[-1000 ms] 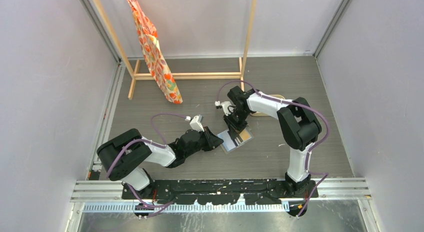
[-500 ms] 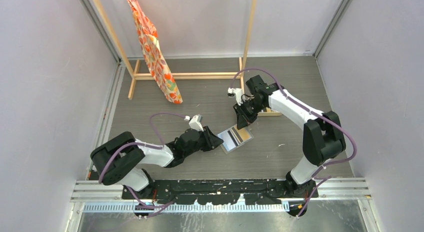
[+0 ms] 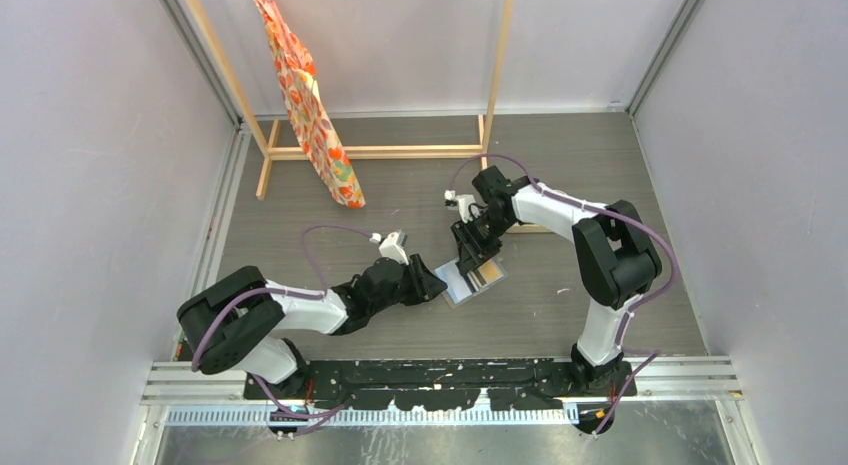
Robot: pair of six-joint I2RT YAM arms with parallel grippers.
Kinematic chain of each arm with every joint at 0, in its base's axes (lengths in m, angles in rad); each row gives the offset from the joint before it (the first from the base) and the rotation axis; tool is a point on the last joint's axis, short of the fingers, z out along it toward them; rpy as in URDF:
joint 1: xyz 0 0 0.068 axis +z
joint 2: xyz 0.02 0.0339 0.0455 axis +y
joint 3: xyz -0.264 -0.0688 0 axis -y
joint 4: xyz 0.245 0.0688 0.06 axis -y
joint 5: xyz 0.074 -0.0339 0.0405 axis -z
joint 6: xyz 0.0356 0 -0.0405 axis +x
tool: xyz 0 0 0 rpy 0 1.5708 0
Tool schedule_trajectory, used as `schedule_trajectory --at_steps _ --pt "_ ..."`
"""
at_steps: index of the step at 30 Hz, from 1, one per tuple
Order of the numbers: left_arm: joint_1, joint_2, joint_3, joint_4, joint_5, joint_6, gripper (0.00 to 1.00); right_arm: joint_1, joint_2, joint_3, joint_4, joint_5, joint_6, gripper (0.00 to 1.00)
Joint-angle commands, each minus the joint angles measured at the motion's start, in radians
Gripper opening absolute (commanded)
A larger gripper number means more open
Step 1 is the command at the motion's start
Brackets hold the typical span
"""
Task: Put the credit cards into the card holder
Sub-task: Insert the credit card into the card holder.
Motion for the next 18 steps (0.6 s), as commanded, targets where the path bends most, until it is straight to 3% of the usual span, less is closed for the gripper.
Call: schedule_trajectory --at_steps 1,18 --pt "-0.003 0.005 0.012 0.058 0.002 0.021 0.41 -0.001 0.005 0.013 0.039 -0.006 0.064 0.43" --pt "-0.003 -0.002 -0.02 0.095 -0.01 0.011 0.41 0.006 0.081 0.017 0.061 0.008 0.128 0.44"
